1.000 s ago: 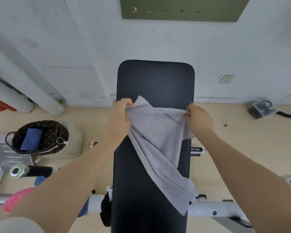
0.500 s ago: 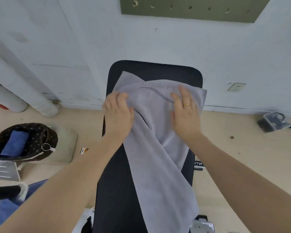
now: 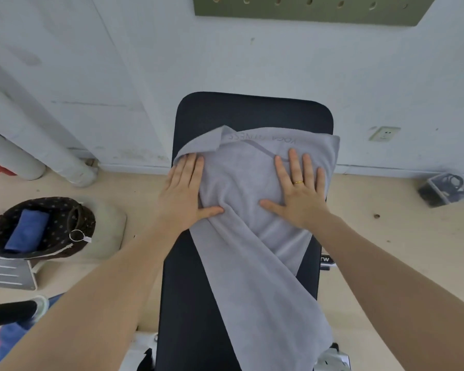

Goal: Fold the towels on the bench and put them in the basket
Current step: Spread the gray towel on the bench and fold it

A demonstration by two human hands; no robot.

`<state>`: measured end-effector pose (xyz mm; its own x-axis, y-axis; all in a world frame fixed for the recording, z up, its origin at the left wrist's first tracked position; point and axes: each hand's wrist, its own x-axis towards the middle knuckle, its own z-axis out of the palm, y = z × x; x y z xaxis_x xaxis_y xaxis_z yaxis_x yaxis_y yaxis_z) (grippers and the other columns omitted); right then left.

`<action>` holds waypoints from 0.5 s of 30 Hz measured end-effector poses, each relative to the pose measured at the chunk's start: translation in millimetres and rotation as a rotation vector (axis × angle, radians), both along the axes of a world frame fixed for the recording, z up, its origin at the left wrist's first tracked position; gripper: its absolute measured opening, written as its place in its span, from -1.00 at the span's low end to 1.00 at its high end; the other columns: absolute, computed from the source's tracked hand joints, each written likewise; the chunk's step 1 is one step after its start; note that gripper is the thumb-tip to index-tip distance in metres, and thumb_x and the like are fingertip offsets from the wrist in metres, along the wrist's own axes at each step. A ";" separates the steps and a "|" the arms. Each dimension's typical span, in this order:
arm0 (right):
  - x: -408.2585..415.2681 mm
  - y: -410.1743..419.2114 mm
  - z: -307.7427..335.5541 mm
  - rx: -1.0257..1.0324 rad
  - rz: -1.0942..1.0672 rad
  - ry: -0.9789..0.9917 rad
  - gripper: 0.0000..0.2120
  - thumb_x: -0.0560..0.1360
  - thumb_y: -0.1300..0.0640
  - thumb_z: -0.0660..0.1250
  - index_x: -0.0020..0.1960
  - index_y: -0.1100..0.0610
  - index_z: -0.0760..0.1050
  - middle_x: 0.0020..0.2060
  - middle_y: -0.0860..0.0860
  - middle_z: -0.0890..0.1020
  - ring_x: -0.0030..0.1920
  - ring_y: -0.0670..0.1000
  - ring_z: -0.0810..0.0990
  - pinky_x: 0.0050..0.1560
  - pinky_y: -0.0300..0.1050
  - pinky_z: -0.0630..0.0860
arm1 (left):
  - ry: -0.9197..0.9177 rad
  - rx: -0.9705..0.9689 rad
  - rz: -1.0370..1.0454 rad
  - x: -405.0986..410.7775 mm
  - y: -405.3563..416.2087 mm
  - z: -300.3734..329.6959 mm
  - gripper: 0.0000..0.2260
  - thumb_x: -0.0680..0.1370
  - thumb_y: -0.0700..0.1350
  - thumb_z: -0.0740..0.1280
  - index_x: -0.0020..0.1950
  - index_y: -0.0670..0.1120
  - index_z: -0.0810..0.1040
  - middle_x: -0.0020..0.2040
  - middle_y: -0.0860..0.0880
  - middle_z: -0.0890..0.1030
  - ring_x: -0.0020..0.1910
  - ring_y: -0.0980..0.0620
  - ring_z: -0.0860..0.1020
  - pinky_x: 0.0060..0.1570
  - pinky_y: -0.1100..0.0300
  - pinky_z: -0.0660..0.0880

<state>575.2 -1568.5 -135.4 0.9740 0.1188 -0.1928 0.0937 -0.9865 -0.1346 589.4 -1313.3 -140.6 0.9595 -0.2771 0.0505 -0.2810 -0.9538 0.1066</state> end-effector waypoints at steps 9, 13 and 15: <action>-18.0 -15.7 34.8 0.629 -0.603 -0.398 -0.65 0.57 0.24 0.13 0.35 0.21 0.28 0.39 0.13 0.23 0.04 0.18 0.52 0.00 -0.07 0.41 | -0.063 -0.142 0.063 -30.3 2.7 26.6 -0.44 0.56 0.22 0.07 0.36 -0.17 0.37 0.13 -0.17 0.56 -0.03 -0.22 0.58 -0.11 0.00 0.51; 11.0 -15.8 41.9 0.771 -0.771 -0.268 -0.52 0.59 0.18 0.10 0.48 0.19 0.10 0.38 0.15 0.28 0.21 0.17 0.45 0.18 -0.04 0.39 | 0.047 -0.475 0.359 10.5 -25.9 57.4 -0.45 0.60 -0.11 0.16 0.53 0.00 -0.02 -0.17 -0.14 0.52 -0.23 -0.08 0.51 -0.02 0.08 0.42; 23.9 -14.6 43.9 0.888 -0.874 -0.245 -0.56 0.58 0.11 0.10 0.44 0.14 0.21 0.20 0.16 0.46 0.09 0.19 0.52 0.20 0.13 0.45 | 0.063 -0.500 0.390 28.1 -32.8 58.0 -0.59 0.59 -0.12 0.14 0.44 -0.03 0.23 -0.10 -0.18 0.58 -0.11 -0.19 0.54 0.00 -0.03 0.49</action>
